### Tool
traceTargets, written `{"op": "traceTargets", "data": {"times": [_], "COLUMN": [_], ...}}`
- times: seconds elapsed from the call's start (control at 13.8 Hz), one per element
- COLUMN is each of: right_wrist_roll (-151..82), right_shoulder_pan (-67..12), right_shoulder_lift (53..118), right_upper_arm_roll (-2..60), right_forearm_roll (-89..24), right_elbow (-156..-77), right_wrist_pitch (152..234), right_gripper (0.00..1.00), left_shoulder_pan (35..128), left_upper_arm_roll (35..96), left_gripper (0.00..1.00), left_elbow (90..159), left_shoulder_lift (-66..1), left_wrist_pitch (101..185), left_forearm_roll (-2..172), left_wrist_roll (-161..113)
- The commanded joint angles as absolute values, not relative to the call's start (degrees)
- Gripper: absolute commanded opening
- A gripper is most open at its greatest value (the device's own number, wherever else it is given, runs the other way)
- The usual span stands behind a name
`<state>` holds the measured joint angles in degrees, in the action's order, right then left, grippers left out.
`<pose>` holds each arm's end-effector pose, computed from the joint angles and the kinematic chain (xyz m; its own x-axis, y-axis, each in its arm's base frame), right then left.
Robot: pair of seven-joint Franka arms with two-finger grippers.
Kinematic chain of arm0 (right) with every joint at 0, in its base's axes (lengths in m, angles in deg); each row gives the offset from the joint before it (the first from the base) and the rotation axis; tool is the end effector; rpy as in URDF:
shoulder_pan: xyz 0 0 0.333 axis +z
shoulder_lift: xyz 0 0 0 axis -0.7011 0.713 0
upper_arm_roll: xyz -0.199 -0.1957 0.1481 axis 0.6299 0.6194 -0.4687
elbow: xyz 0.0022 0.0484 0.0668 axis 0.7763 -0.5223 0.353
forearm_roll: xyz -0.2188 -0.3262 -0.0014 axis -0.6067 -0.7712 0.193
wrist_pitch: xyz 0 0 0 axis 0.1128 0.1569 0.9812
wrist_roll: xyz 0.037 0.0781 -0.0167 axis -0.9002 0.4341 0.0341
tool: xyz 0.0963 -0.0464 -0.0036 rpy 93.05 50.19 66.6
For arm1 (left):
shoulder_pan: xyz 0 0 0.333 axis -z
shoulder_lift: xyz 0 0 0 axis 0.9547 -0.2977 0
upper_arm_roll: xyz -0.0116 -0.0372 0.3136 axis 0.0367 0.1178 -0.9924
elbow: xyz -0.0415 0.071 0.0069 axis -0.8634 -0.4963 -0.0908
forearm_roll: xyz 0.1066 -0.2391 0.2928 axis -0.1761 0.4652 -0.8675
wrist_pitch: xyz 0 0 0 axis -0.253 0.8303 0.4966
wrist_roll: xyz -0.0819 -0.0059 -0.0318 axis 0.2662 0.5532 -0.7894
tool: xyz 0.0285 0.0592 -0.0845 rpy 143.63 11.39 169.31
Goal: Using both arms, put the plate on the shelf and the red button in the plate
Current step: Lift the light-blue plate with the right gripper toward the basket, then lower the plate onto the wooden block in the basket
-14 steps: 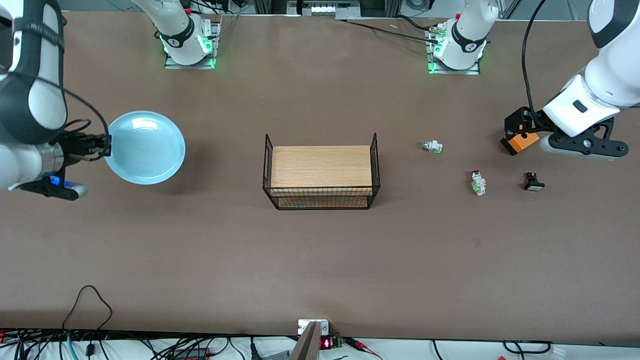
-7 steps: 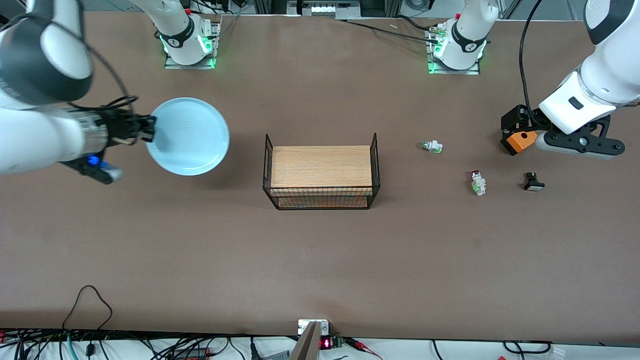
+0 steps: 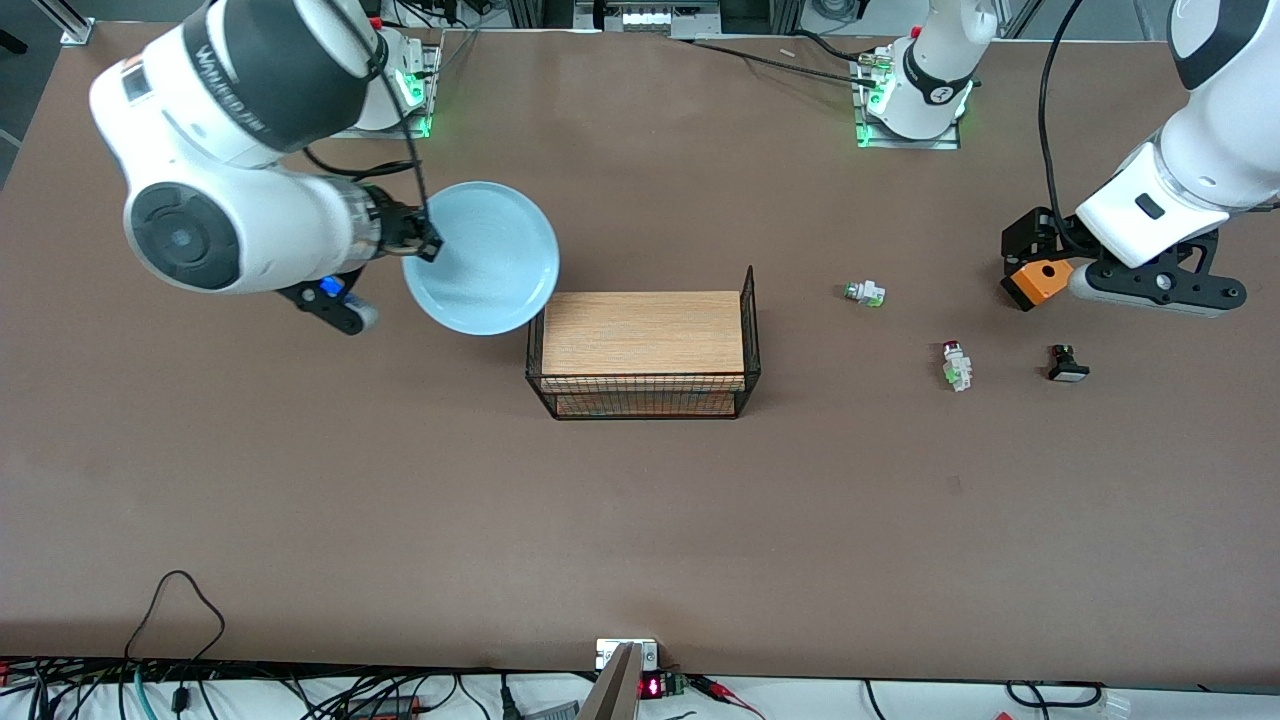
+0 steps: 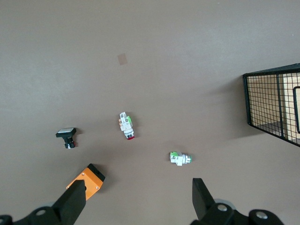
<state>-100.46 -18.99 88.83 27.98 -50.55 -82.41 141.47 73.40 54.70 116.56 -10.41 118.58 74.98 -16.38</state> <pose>0.5686 0.2787 0.5245 0.6812 -0.5671 -0.4630 -0.5192 -0.8201 0.2405 0.5676 -0.0755 0.5790 0.9864 -0.1548 -0.0549 -0.1557 -0.9877 -0.0129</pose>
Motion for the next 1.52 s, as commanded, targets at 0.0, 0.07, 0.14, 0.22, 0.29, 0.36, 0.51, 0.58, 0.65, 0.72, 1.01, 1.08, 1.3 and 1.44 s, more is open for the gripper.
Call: {"op": "traceTargets", "data": {"times": [0.0,0.07,0.14,0.22,0.29,0.36,0.51,0.58,0.65,0.72,1.01,1.08,1.3,1.44], "right_wrist_roll": [-106.57,-108.24,-109.99,-112.27,-114.04,-115.27,-117.38,-118.35,-118.88,-119.15,-120.47,-120.47,-120.47,-120.47], "right_shoulder_pan": [-16.67,-15.35,-14.38,-13.15,-12.27,-11.22,-9.46,-8.67,-8.14,-7.61,-6.03,-5.85,-5.58,-5.50], "right_shoulder_lift": [88.68,88.68,88.68,88.68,88.68,88.77,89.38,89.99,90.44,91.31,93.95,94.48,95.36,95.45], "right_upper_arm_roll": [28.38,28.30,28.21,28.30,28.21,28.30,28.38,28.38,28.38,28.38,28.38,28.38,28.38,28.38], "right_forearm_roll": [-48.22,-48.21,-48.13,-47.69,-47.34,-47.16,-47.07,-47.07,-47.16,-47.16,-47.25,-47.33,-47.42,-47.60], "right_elbow": [-81.53,-81.53,-81.53,-81.53,-81.53,-81.53,-81.61,-81.79,-81.88,-81.88,-82.05,-82.14,-83.45,-84.77], "right_wrist_pitch": [143.49,144.72,145.95,147.44,149.02,150.43,153.16,154.65,155.80,157.11,161.69,162.65,165.73,167.23], "right_gripper": [0.00,0.00,0.00,0.00,0.00,0.00,0.00,0.00,0.00,0.00,0.00,0.00,0.00,0.00], "left_shoulder_pan": [73.30,73.38,73.38,73.30,73.30,73.21,73.30,73.30,73.30,73.30,73.56,73.56,73.47,73.56], "left_upper_arm_roll": [54.72,54.72,54.81,54.81,54.72,54.72,54.72,54.72,54.72,54.81,54.81,54.81,54.81,54.81], "left_gripper": [1.00,1.00,1.00,1.00,1.00,1.00,1.00,1.00,1.00,1.00,1.00,1.00,1.00,1.00], "left_elbow": [114.52,114.43,114.43,114.51,114.43,114.51,114.43,114.43,114.43,114.43,113.90,113.90,113.90,113.90], "left_shoulder_lift": [-11.22,-11.22,-11.22,-11.22,-11.22,-11.22,-11.22,-11.22,-11.22,-11.22,-11.22,-11.22,-11.22,-11.22], "left_wrist_pitch": [116.90,116.99,116.99,116.99,116.99,116.90,116.99,116.99,116.99,116.99,117.07,117.07,117.07,117.07], "left_forearm_roll": [73.99,73.99,73.99,73.99,73.99,73.99,73.99,73.99,73.99,73.99,73.99,73.99,73.99,73.99], "left_wrist_roll": [-15.59,-15.59,-15.50,-15.50,-15.50,-15.50,-15.59,-15.59,-15.67,-15.67,-15.59,-15.59,-15.59,-15.59]}}
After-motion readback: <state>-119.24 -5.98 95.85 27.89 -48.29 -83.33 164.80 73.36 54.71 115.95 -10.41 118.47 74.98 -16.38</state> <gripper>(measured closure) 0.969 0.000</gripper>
